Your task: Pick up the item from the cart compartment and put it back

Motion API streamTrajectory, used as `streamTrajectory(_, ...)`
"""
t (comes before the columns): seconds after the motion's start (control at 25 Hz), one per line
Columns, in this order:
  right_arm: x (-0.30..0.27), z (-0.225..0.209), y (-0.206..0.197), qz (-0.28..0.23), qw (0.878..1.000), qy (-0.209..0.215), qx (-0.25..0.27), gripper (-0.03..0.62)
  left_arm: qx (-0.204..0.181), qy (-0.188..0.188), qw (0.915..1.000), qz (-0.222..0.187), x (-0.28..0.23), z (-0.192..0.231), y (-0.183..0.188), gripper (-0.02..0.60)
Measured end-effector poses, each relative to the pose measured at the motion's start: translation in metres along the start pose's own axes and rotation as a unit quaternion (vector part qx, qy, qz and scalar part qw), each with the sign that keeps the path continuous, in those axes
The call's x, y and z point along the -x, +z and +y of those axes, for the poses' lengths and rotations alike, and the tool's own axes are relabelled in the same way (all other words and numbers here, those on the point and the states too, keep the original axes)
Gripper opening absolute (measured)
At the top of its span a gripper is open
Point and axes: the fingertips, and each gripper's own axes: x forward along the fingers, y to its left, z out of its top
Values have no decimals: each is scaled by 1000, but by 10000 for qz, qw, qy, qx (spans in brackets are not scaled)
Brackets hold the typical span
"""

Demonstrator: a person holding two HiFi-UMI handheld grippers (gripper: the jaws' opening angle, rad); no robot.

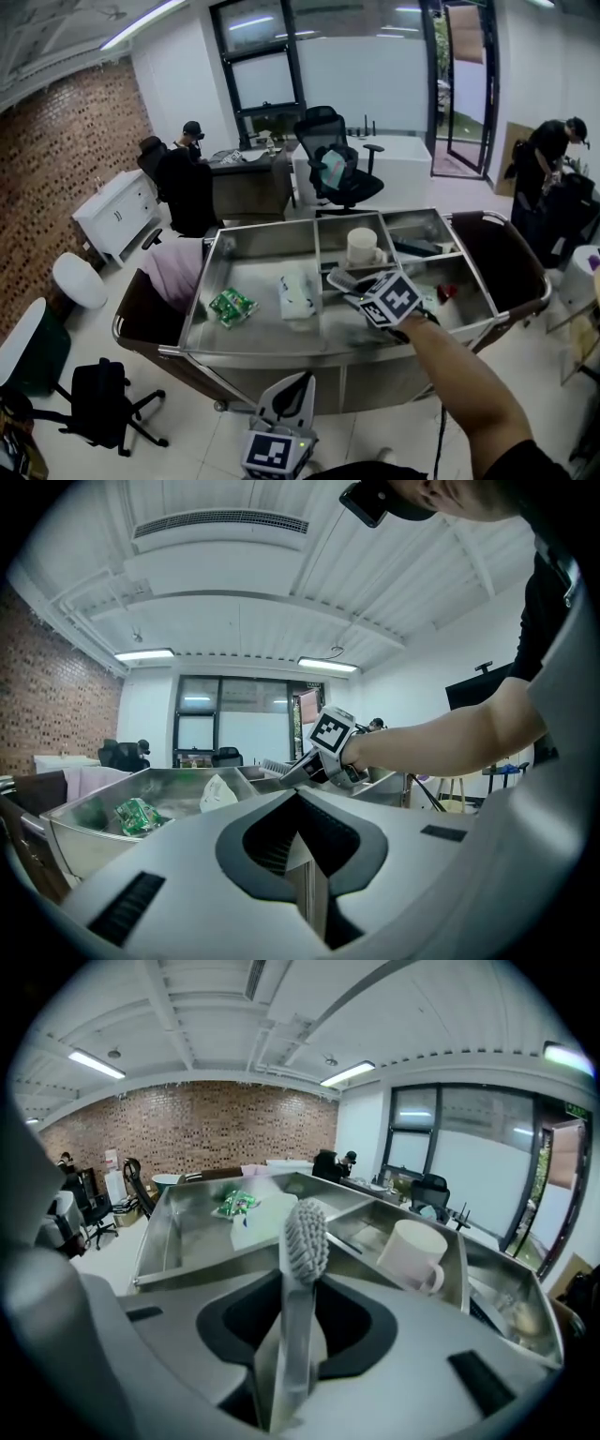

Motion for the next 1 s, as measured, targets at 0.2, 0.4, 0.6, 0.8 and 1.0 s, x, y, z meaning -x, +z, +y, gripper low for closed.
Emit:
streamTrajectory(0.2,-6,-7,-8,142,9998,-130,-4,217,12,21,10000,5,2,2,0,0)
streamTrajectory(0.4,-3,-10,-7,59,9999,-128,-87,230,20,32,10000,12,1,4,-2,0)
streamTrajectory(0.6,5,-7,-3,-47,9999,-91,-120,230,13,-19,10000,-5,0,-1,1,0)
streamTrajectory(0.8,12,-4,0,-174,9997,-70,-144,187,-5,-52,10000,-18,0,-4,1,0)
streamTrajectory(1.0,24,-10,6,-436,9984,-257,-250,59,-11,-66,10000,-12,0,-6,1,0)
